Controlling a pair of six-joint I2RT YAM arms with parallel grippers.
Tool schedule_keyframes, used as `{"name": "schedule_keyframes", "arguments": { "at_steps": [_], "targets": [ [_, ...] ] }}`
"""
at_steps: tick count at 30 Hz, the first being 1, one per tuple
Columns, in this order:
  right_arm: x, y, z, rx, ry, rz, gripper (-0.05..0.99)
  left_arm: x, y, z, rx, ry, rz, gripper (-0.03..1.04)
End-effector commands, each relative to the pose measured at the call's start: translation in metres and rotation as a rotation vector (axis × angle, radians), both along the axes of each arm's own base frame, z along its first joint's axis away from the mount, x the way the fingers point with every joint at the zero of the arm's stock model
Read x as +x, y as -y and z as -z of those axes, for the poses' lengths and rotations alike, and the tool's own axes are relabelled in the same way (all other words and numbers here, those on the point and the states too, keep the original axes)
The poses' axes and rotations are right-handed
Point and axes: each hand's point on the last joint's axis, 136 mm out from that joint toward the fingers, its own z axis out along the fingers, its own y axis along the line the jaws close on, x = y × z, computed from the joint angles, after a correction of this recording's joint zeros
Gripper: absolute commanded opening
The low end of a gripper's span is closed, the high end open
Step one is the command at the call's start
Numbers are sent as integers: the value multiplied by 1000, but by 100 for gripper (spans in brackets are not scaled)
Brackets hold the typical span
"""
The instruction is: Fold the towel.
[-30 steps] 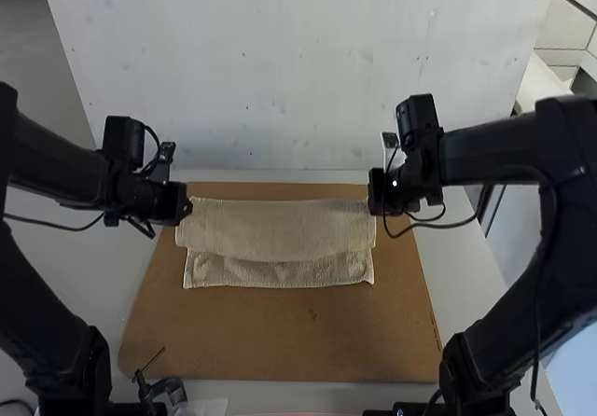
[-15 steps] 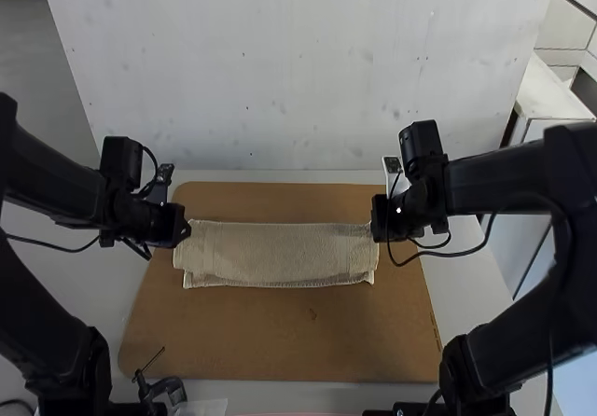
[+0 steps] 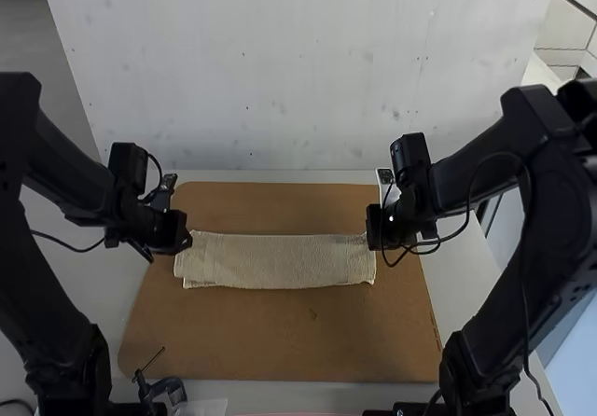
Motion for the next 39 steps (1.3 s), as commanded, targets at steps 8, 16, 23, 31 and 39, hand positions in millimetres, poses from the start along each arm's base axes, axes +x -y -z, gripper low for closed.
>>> {"name": "schedule_keyframes", "arguments": {
  "at_steps": [8, 16, 23, 31, 39],
  "targets": [
    [29, -4, -1, -1, 54, 13, 2, 19, -5, 1, 2, 9, -5, 0],
    [40, -5, 7, 0, 58, 18, 2, 17, -5, 7, 5, -9, 4, 0],
    [51, -5, 5, 4, 79, 26, 2, 21, -7, 4, 3, 9, -1, 0],
    [48, -2, 11, -14, 67, 37, 9, 23, -4, 1, -7, 23, 6, 27],
    [44, 7, 5, -30, 43, 55, 60, 29, -4, -18, -8, 83, 5, 77]
  ]
}}
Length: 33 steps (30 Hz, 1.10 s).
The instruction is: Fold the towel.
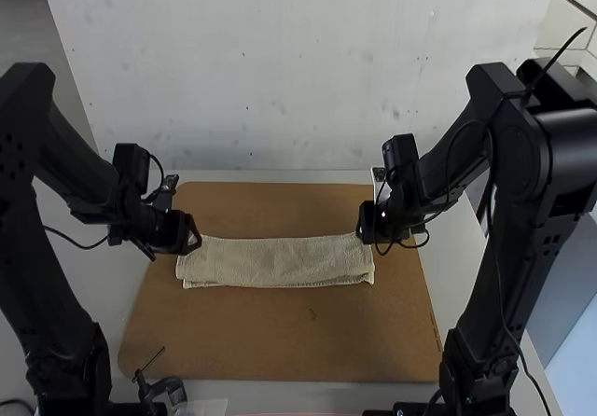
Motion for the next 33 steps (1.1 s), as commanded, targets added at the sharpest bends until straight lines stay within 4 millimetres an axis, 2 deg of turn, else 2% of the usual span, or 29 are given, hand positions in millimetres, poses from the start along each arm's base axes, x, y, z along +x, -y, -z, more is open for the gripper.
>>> {"name": "schedule_keyframes", "arguments": {
  "at_steps": [1, 3, 5, 8, 10, 12, 18, 27, 30, 33],
  "targets": [
    [12, 9, -19, -8, 38, 27, 64, 21, -3, -35, -9, 113, -4, 77],
    [10, 14, -23, -21, 24, 25, 66, 27, -6, -52, -14, 175, -21, 85],
    [3, 19, -24, -34, -14, 26, 67, 34, -11, -74, -19, 249, -46, 86],
    [-5, 22, -23, -34, -58, 22, 67, 37, -18, -92, -4, 305, -69, 86],
    [-15, 21, -18, 0, -125, 12, 66, 37, -24, -107, 10, 361, -92, 86],
    [-27, 19, -4, 47, -224, -1, 66, 36, -30, -122, 34, 429, -131, 91],
    [-29, 12, 9, 120, -287, -4, 66, 32, -30, -119, 34, 435, -133, 91],
    [-15, 13, 31, 155, -301, 25, 65, 25, -26, -123, 32, 455, -122, 91],
    [-13, 14, 38, 166, -304, 32, 55, 24, -26, -123, 32, 457, -122, 91],
    [-19, 13, 51, 180, -343, 29, 54, 23, -26, -127, 35, 471, -124, 91]
  ]
}}
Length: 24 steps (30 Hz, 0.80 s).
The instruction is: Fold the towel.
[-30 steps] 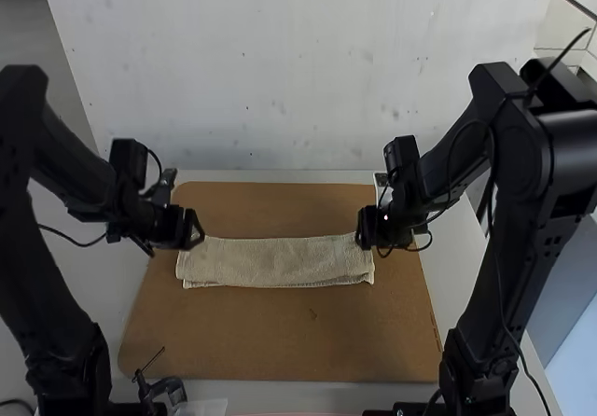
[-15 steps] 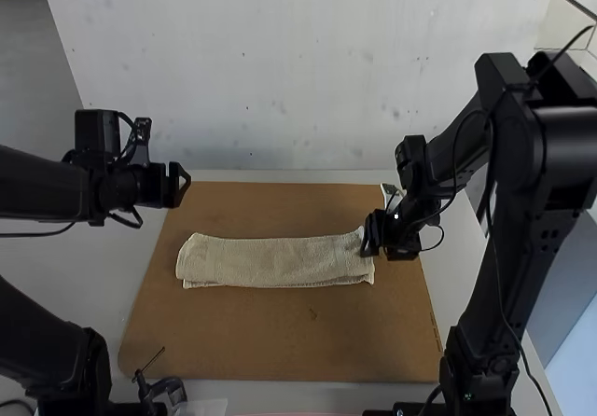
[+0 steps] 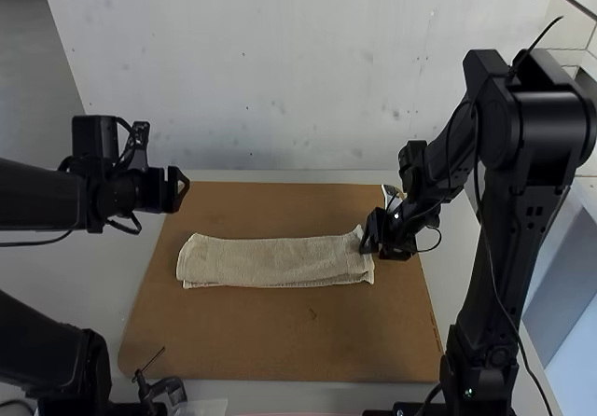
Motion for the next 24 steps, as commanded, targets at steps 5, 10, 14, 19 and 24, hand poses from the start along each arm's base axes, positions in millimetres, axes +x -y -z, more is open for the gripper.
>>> {"name": "schedule_keyframes", "arguments": {
  "at_steps": [5, 10, 14, 19, 24],
  "targets": [
    [-6, -3, 19, 39, -60, -5, 47, 0, 1, -14, -1, 46, -3, 92],
    [-26, -28, 14, 145, -115, -79, 47, 0, 1, -14, 1, 48, -2, 92],
    [-34, -46, 8, 207, -127, -126, 47, -1, 1, -14, 1, 47, 0, 92],
    [-39, -59, 6, 234, -142, -166, 42, -2, 1, -13, 1, 45, -2, 92],
    [-30, -46, 12, 191, -107, -132, 23, -4, 2, -10, 0, 41, 0, 92]
  ]
}}
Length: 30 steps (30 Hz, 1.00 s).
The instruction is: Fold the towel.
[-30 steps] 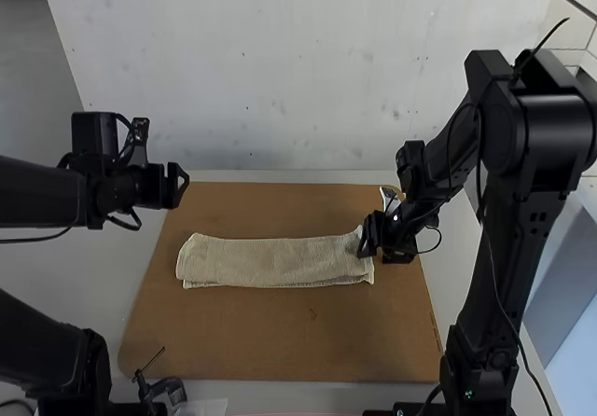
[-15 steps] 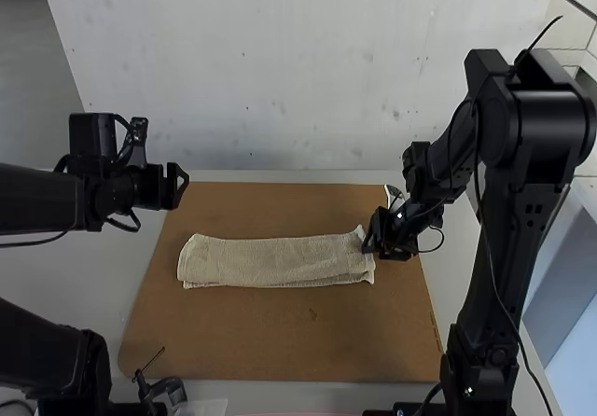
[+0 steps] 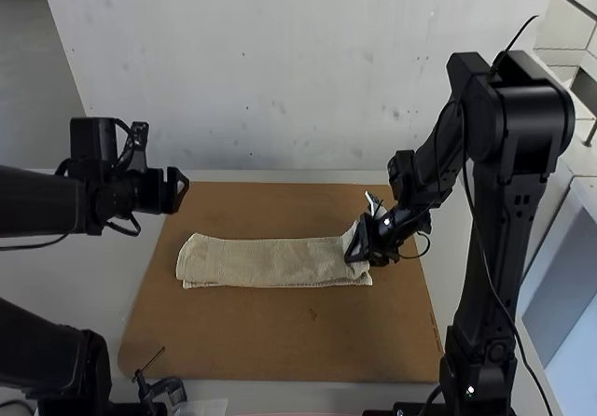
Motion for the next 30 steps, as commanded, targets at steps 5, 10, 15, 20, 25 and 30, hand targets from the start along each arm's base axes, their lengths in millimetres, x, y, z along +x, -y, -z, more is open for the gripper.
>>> {"name": "schedule_keyframes", "arguments": {
  "at_steps": [5, 10, 15, 20, 25, 30],
  "targets": [
    [1, 20, 7, -58, 11, 42, 24, -4, 2, -6, -2, 24, 3, 92],
    [10, 36, 1, -76, 49, 84, 17, -5, 2, -5, -2, 24, 3, 92],
    [13, 54, 1, -104, 76, 102, 19, -6, 4, -6, -1, 27, 7, 92],
    [14, 60, 3, -106, 91, 117, 2, -6, 5, -6, -2, 27, 9, 92],
    [20, 70, -6, -115, 131, 132, 2, -7, 5, -4, -2, 22, 10, 92],
    [30, 97, -22, -135, 192, 189, 2, -9, 8, -1, -5, 13, 16, 92]
  ]
}}
